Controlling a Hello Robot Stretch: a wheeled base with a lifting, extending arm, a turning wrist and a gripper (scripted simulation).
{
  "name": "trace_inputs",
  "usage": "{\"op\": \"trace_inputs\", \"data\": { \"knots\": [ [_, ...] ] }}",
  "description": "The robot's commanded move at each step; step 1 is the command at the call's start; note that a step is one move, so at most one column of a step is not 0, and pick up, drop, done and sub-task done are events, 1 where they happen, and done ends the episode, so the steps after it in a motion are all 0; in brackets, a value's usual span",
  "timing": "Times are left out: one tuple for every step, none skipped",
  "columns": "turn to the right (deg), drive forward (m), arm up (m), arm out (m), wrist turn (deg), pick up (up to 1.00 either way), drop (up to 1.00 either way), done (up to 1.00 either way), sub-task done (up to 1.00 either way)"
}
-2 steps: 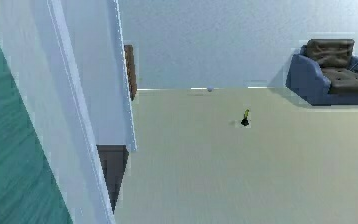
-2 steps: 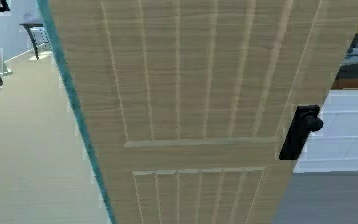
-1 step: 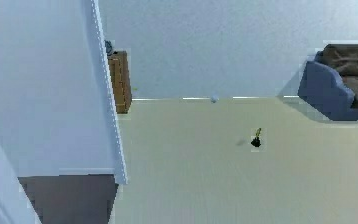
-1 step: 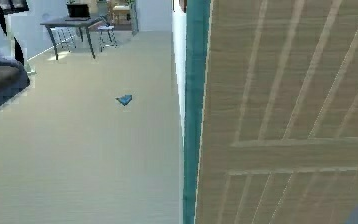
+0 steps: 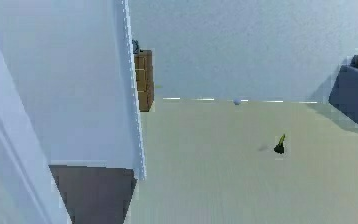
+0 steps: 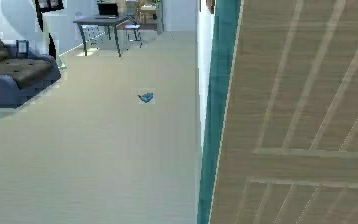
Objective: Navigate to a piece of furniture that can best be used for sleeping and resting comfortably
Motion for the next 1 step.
{"op": "trace_inputs", "data": {
  "knots": [
    [0.0,0.60,0.00,0.00,0.0,0.00,0.00,0.00,0.00]
  ]
}}
